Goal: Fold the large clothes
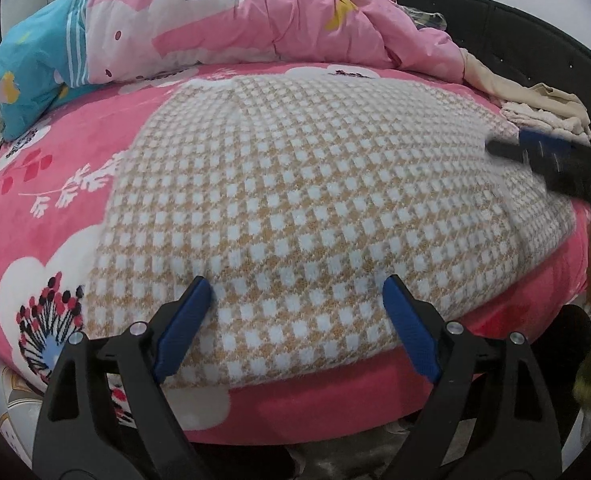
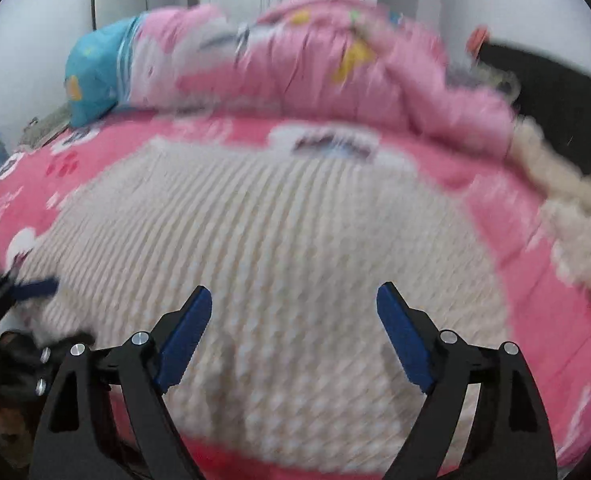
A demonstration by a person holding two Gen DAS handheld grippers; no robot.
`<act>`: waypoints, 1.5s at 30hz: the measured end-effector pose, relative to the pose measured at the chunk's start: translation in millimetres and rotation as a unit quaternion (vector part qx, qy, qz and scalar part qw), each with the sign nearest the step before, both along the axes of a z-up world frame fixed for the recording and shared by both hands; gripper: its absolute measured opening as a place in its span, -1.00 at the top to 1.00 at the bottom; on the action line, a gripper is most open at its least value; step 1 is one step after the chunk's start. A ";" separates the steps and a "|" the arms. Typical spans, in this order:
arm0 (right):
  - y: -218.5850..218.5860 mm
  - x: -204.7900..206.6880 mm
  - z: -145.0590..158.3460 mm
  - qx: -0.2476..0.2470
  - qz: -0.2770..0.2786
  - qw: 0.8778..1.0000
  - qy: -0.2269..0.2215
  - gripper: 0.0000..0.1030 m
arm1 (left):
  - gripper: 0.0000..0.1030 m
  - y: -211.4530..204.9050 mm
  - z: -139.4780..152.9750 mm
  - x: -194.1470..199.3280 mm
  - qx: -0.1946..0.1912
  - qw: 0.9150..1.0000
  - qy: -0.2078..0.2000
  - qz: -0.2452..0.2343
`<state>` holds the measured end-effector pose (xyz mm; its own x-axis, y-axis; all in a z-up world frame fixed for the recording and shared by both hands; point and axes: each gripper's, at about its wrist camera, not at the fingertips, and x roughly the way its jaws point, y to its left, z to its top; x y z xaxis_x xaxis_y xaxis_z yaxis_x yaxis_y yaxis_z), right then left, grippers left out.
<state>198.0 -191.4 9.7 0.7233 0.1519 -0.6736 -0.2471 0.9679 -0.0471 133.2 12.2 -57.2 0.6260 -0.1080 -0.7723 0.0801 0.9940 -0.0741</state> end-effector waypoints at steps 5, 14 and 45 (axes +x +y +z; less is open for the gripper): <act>-43.6 60.3 -53.4 0.025 -0.077 0.993 0.082 -0.80 | -0.64 0.6 0.8 -0.2 -0.006 1.000 0.001 0.001; -37.6 -20.0 -7.4 0.066 -0.067 0.995 0.034 -0.80 | -0.64 3.7 2.0 -0.1 -0.013 1.000 0.003 0.004; -6.7 -217.8 10.7 0.031 -0.090 0.995 0.011 -0.88 | -0.84 -9.4 70.5 -143.3 0.009 0.993 -0.076 0.085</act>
